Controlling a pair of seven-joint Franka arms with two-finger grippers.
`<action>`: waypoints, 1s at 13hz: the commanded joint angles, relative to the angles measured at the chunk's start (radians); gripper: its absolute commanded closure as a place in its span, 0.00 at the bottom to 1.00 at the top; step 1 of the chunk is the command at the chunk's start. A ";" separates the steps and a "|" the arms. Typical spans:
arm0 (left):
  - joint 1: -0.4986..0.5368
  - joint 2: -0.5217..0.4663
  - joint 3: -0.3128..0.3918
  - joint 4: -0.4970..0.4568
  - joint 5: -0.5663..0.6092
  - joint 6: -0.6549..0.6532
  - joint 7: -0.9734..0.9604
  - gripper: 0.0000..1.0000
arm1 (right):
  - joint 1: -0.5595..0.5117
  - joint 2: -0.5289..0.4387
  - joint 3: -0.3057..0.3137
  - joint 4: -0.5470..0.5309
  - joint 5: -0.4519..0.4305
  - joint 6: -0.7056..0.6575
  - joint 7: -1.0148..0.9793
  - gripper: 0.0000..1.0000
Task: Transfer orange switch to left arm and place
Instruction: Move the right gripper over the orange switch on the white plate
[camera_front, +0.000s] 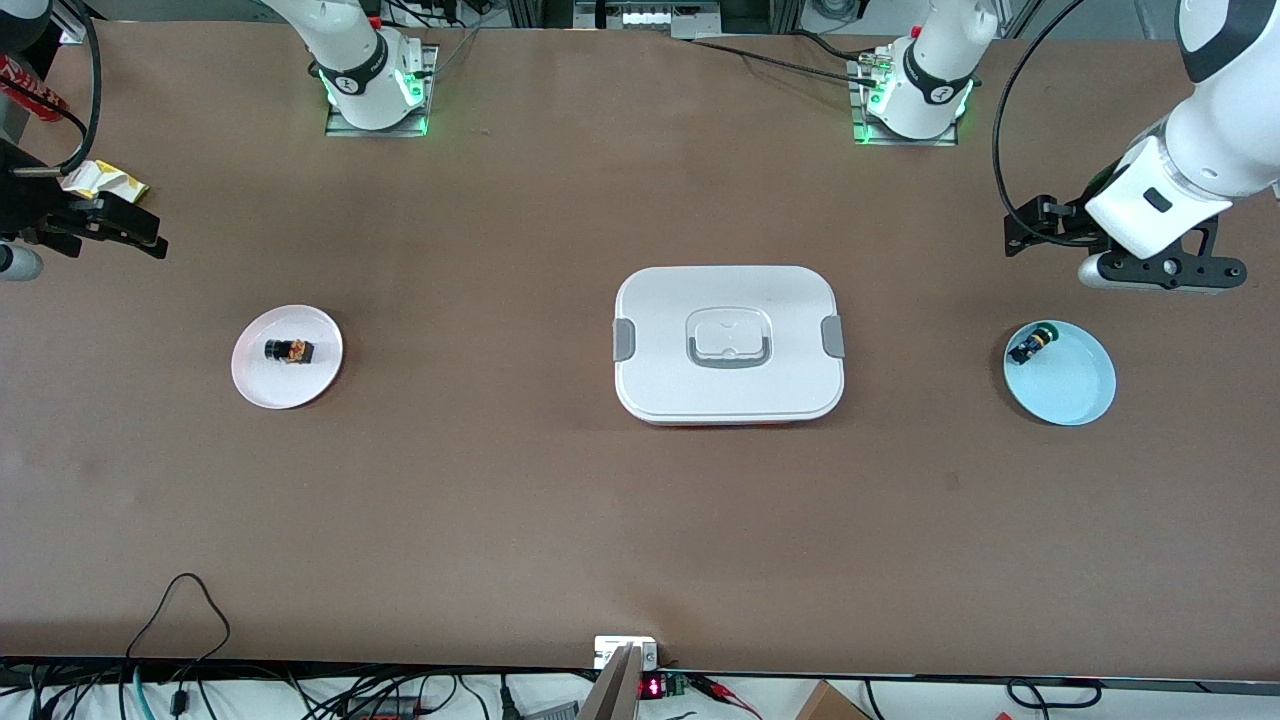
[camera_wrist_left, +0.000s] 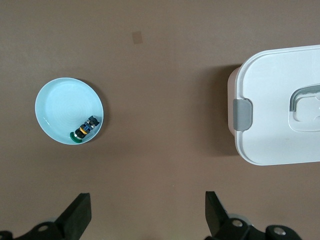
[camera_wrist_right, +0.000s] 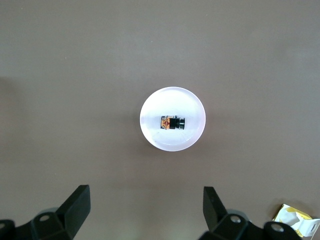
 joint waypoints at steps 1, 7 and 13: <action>-0.005 0.007 -0.005 0.028 0.033 -0.023 -0.014 0.00 | 0.001 0.009 0.003 0.022 -0.005 -0.024 -0.005 0.00; -0.005 0.007 -0.005 0.028 0.033 -0.023 -0.014 0.00 | 0.008 0.086 0.006 0.029 -0.005 -0.025 -0.008 0.00; -0.005 0.007 -0.008 0.028 0.033 -0.023 -0.014 0.00 | -0.028 0.135 -0.001 0.028 -0.010 -0.119 -0.038 0.00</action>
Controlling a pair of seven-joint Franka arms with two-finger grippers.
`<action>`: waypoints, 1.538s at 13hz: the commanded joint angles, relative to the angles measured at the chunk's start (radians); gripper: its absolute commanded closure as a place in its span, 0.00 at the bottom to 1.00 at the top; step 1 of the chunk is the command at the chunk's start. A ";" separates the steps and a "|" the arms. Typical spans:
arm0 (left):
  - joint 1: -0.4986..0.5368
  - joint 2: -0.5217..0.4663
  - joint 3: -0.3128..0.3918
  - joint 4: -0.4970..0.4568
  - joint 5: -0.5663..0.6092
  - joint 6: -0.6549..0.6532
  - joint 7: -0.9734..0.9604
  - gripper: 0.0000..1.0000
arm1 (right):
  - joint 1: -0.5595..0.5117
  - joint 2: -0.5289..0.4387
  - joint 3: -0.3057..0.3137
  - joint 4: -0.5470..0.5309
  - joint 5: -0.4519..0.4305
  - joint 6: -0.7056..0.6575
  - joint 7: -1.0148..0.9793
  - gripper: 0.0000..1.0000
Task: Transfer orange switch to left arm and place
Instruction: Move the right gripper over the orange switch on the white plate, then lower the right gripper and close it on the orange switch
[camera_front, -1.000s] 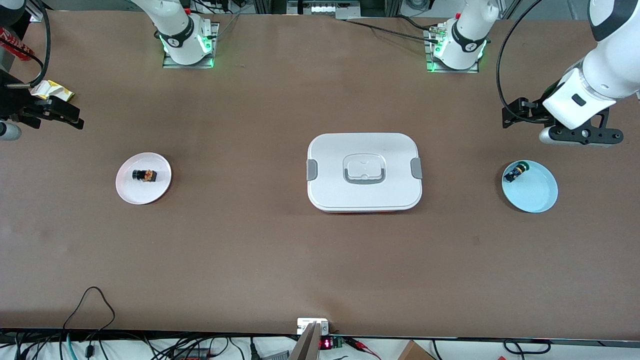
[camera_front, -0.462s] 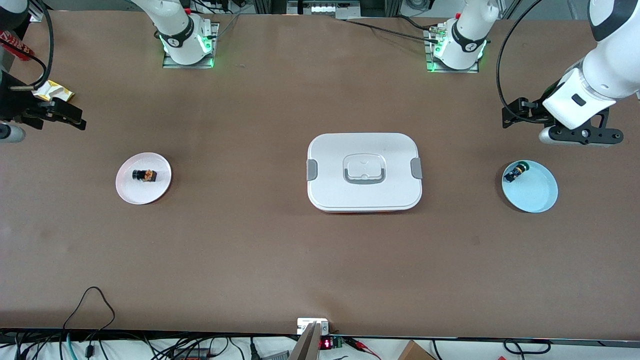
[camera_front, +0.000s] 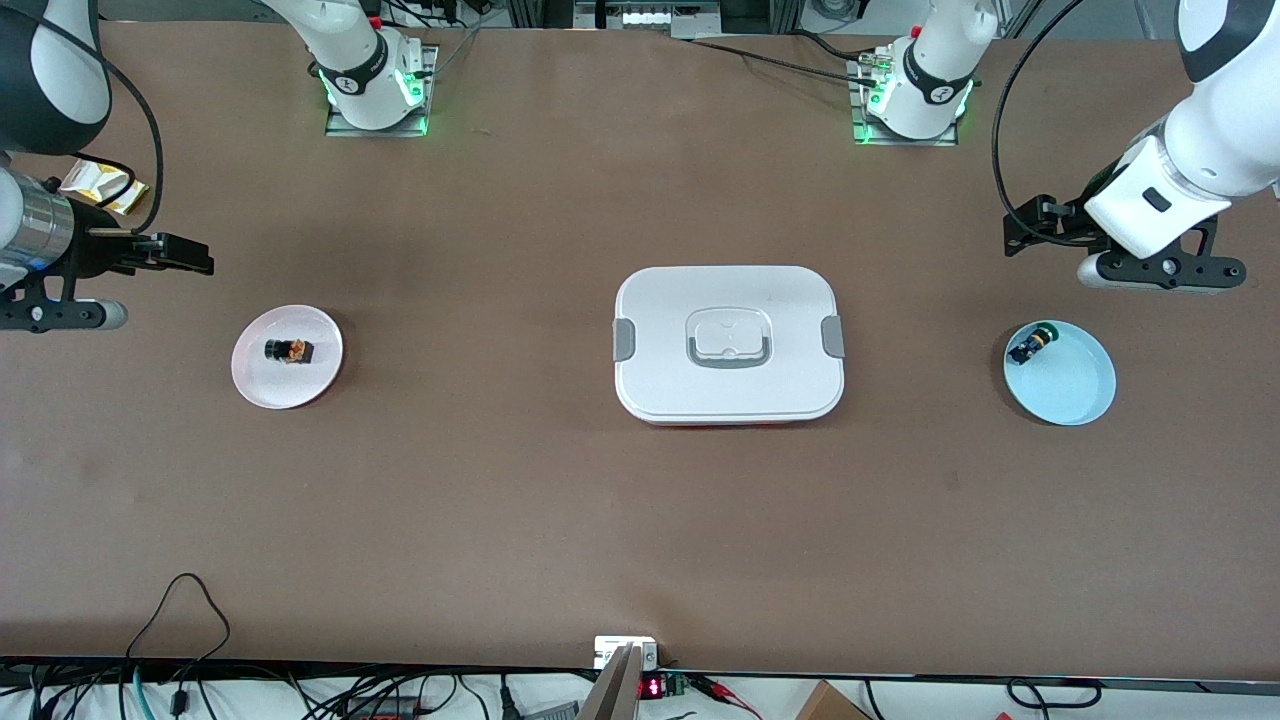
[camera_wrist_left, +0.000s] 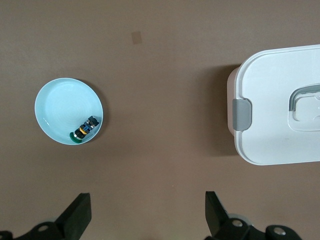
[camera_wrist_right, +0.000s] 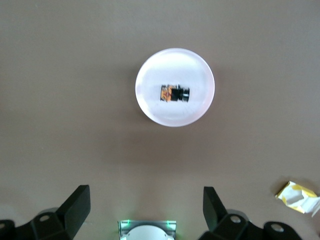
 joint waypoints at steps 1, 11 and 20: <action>-0.005 0.007 -0.005 0.027 0.035 -0.023 -0.014 0.00 | -0.018 0.010 0.001 0.028 -0.007 -0.024 -0.016 0.00; -0.005 0.007 -0.005 0.027 0.033 -0.023 -0.014 0.00 | -0.006 0.129 0.001 0.024 -0.056 0.078 -0.007 0.00; -0.005 0.007 -0.005 0.027 0.033 -0.023 -0.014 0.00 | -0.047 0.192 0.001 -0.161 -0.072 0.400 -0.010 0.00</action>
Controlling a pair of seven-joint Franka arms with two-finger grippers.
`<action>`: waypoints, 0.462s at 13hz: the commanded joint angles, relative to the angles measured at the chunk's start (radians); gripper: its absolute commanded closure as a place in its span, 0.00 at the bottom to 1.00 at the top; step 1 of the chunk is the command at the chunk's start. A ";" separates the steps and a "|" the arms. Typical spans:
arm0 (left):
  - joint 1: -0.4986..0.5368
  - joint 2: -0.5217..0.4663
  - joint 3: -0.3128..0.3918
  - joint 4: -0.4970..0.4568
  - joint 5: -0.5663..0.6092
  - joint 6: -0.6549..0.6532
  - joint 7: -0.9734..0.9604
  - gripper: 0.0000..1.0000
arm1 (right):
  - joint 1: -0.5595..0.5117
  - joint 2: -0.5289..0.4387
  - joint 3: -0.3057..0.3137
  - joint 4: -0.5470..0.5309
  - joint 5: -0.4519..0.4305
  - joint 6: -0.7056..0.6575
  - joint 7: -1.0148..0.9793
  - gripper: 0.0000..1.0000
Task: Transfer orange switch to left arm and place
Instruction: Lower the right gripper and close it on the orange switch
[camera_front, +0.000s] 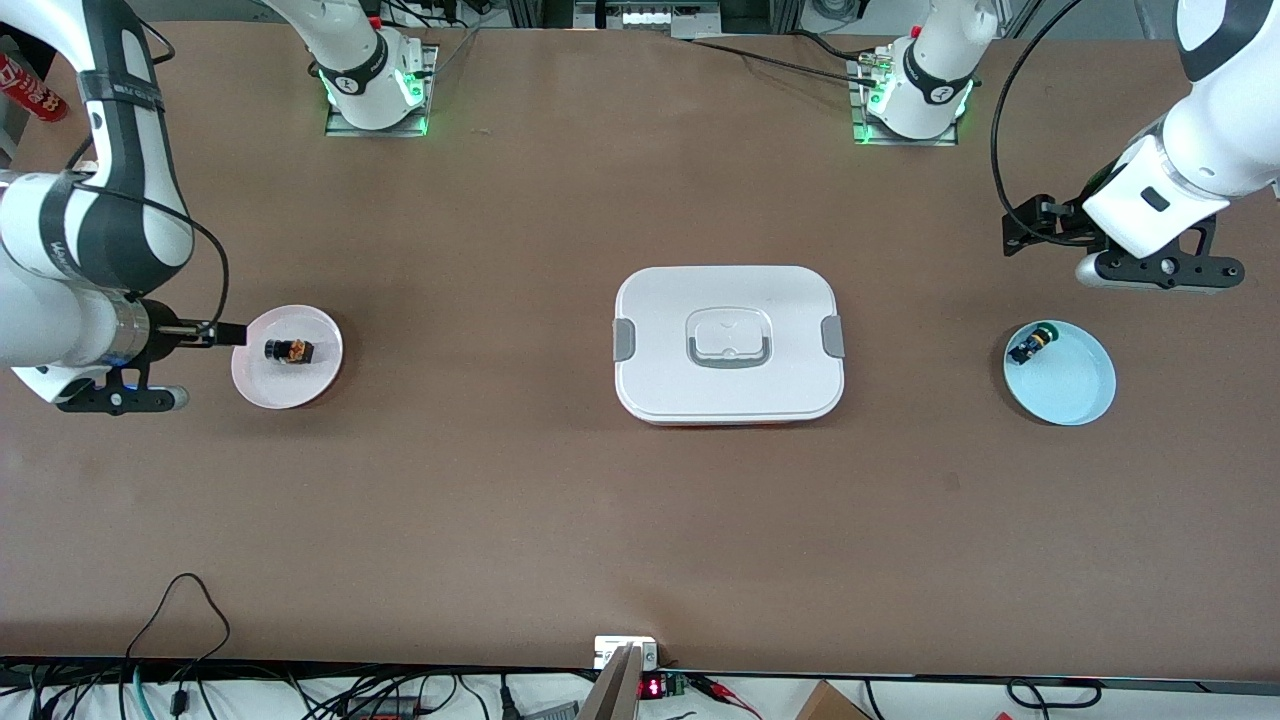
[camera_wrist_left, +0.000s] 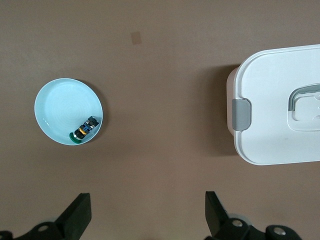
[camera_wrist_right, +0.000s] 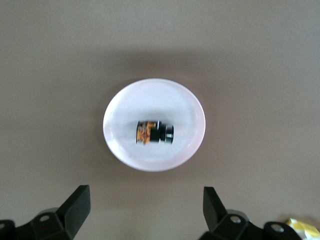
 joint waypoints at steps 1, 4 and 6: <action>-0.005 0.007 -0.004 0.026 0.033 -0.023 -0.014 0.00 | -0.040 -0.033 0.005 -0.168 -0.023 0.196 -0.009 0.00; -0.005 0.007 -0.004 0.026 0.033 -0.023 -0.014 0.00 | -0.048 -0.050 0.005 -0.303 -0.024 0.376 -0.007 0.00; -0.005 0.007 -0.004 0.026 0.033 -0.023 -0.014 0.00 | -0.059 -0.050 0.009 -0.386 -0.023 0.485 -0.006 0.00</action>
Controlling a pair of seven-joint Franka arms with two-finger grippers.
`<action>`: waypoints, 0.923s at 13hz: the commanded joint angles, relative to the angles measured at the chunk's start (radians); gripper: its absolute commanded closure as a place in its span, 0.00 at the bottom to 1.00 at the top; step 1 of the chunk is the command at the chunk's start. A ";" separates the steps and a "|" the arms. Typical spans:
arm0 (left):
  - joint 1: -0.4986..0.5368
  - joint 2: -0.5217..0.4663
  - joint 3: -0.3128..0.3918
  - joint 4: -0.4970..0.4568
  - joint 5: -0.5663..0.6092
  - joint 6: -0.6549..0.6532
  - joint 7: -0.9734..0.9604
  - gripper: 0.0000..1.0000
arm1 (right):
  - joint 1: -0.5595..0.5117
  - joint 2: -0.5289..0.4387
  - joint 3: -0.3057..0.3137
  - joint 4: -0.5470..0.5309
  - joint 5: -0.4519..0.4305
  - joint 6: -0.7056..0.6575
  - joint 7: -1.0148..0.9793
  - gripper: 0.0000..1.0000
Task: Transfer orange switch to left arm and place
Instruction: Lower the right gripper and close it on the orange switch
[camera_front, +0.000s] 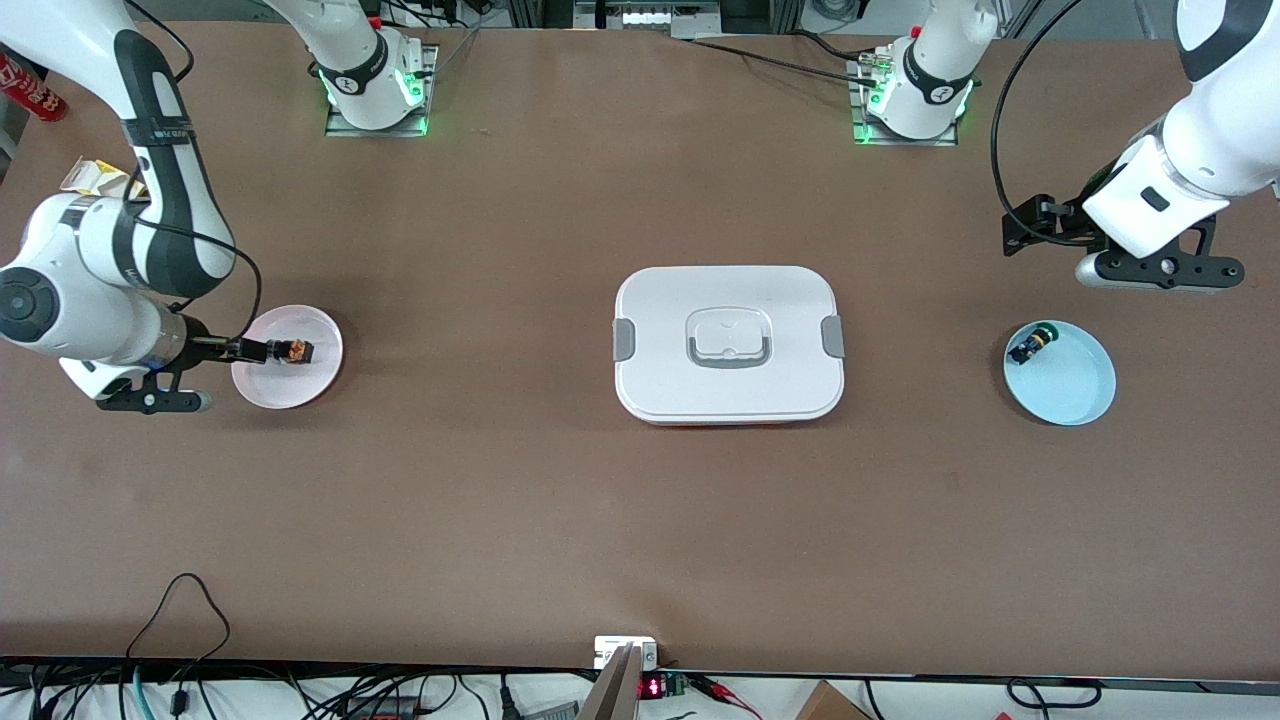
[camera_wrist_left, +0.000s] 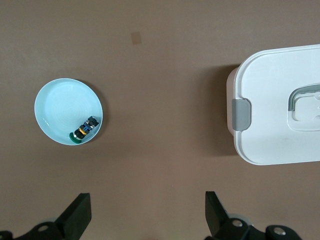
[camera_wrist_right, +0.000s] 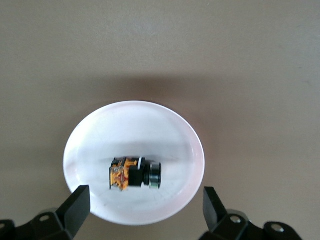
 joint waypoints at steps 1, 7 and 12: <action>-0.005 0.007 -0.004 0.026 0.033 -0.023 -0.014 0.00 | -0.016 -0.048 0.012 -0.134 -0.005 0.118 -0.004 0.00; -0.005 0.007 -0.004 0.026 0.033 -0.023 -0.014 0.00 | -0.013 -0.024 0.015 -0.175 -0.005 0.167 0.036 0.00; -0.005 0.007 -0.004 0.026 0.033 -0.023 -0.014 0.00 | -0.015 0.001 0.016 -0.188 0.001 0.226 0.036 0.00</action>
